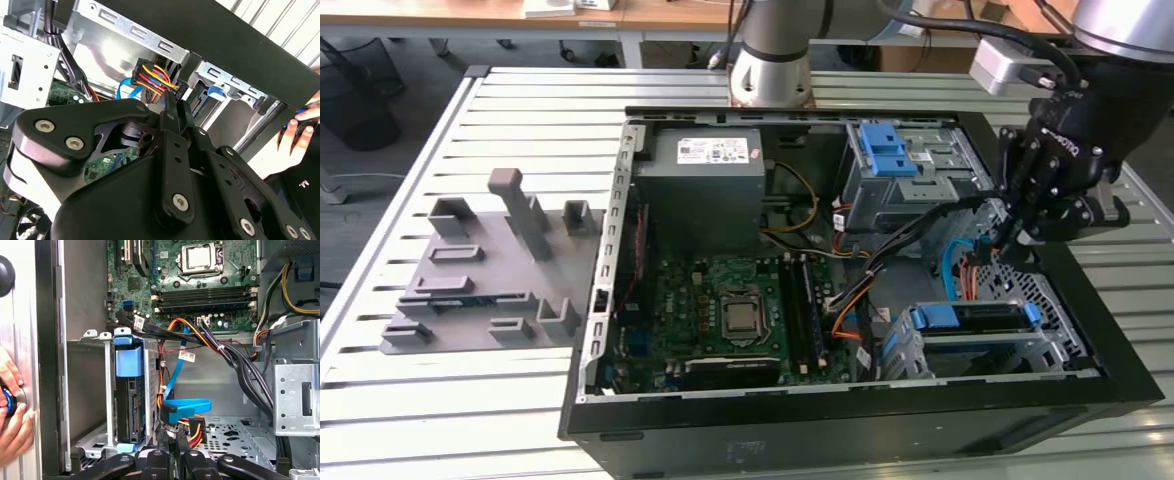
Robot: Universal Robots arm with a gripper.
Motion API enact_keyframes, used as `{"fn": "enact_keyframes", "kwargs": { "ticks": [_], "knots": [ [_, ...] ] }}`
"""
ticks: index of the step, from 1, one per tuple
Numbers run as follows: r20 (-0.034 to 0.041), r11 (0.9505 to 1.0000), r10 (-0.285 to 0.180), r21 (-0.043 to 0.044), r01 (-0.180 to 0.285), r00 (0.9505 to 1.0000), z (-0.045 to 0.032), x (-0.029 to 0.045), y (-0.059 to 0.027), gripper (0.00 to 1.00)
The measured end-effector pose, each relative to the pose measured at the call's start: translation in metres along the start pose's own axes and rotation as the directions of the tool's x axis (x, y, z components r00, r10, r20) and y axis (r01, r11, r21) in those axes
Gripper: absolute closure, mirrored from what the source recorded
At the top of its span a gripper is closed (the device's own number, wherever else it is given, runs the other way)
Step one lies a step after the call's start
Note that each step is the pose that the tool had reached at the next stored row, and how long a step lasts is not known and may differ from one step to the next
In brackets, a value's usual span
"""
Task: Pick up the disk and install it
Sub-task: 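Insert the first disk wire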
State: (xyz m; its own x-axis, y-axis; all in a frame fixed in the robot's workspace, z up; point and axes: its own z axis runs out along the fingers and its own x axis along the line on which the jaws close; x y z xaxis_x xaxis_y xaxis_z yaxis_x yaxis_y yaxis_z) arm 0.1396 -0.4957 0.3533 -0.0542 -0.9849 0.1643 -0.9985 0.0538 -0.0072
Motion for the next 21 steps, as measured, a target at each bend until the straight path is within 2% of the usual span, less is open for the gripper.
{"fn": "enact_keyframes", "kwargs": {
  "ticks": [3, 6, 9, 11, 14, 21],
  "knots": [
    [0.0074, 1.0000, 0.000, 0.0008, 0.000, 1.0000, 0.0015, 0.0057, 0.0002, 0.82],
    [0.0213, 1.0000, 0.000, 0.0019, -0.001, 0.9998, 0.0031, 0.0117, 0.0008, 0.82],
    [0.0388, 1.0000, 0.001, 0.0098, -0.002, 0.9992, 0.0037, 0.0144, 0.0027, 0.82],
    [0.0445, 0.9998, 0.002, 0.0175, -0.002, 0.9990, 0.0039, 0.0156, 0.0042, 0.82],
    [0.0468, 0.9996, 0.000, 0.0268, -0.002, 0.9989, 0.0043, 0.0178, 0.0070, 0.82],
    [0.0473, 0.9995, -0.004, 0.0301, 0.002, 0.9989, 0.0062, 0.0261, 0.0102, 0.82]
  ]
}}
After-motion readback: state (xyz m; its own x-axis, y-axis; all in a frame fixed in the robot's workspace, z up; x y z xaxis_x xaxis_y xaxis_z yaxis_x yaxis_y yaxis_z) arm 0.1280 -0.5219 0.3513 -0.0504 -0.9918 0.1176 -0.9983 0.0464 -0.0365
